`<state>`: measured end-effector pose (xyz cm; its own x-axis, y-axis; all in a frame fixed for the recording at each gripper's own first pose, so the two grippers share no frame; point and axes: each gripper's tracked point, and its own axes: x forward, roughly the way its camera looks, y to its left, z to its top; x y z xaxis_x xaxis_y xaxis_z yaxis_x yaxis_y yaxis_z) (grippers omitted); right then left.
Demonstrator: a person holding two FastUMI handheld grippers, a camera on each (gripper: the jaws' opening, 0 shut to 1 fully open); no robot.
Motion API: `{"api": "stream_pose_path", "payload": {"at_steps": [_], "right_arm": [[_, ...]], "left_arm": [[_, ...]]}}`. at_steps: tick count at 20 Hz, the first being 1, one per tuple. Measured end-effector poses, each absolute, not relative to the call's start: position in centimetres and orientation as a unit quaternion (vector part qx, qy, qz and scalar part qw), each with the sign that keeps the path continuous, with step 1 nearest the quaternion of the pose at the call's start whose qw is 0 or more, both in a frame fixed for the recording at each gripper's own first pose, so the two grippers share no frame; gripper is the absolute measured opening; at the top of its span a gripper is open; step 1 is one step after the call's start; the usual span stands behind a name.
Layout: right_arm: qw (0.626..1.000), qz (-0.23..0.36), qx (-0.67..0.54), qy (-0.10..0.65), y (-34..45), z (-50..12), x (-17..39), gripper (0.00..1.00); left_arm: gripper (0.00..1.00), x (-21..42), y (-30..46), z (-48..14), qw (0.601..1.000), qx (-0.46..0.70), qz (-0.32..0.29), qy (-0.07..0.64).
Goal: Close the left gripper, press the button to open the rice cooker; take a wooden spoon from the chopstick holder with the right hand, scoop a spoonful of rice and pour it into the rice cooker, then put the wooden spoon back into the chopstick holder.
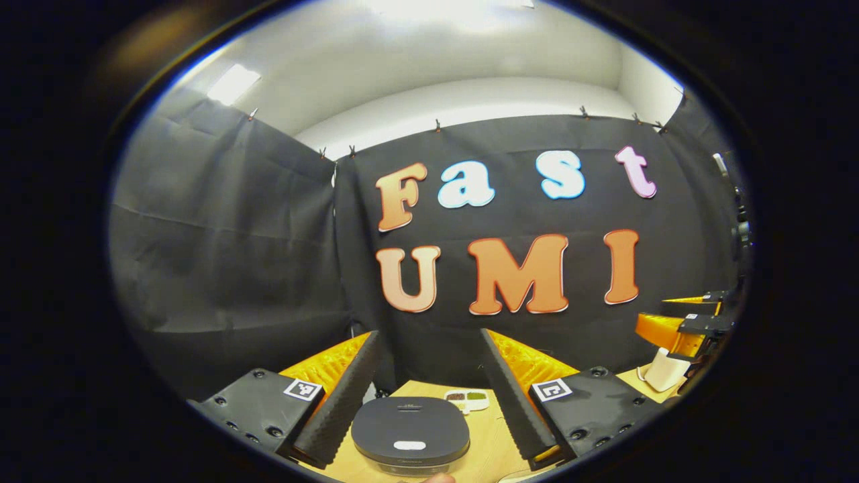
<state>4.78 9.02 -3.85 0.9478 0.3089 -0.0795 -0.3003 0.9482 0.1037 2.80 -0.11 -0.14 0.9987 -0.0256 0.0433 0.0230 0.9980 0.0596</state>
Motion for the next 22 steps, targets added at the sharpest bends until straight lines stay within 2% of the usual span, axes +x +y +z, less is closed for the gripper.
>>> {"api": "stream_pose_path", "payload": {"at_steps": [12, 13, 14, 16, 17, 22], "right_arm": [[0.989, 0.136, 0.049, 0.041, 7.6, -3.5, 4.7, 0.83], [0.989, 0.134, 0.049, 0.041, 7.5, -3.5, 4.7, 0.77], [0.989, 0.134, 0.049, 0.040, 7.6, -3.6, 4.7, 0.78], [0.988, 0.139, 0.049, 0.040, 8.0, -3.6, 4.6, 0.90], [0.988, 0.140, 0.049, 0.041, 8.2, -3.6, 4.7, 0.86], [0.989, 0.140, 0.044, 0.037, 8.3, -3.4, 5.0, 0.86]], "left_arm": [[0.96, 3.4, -0.9, -2.9, 0.999, 0.026, -0.014, -0.014], [0.98, 3.5, -0.7, -2.9, 0.999, 0.027, -0.012, -0.015], [0.99, 3.5, -0.8, -3.0, 0.999, 0.027, -0.012, -0.014], [0.99, 3.5, -1.1, -3.0, 0.999, 0.026, -0.018, -0.015], [0.99, 3.5, -1.2, -3.1, 0.999, 0.026, -0.019, -0.015], [0.99, 3.6, -1.5, -3.7, 1.000, 0.019, -0.022, -0.009]]}}
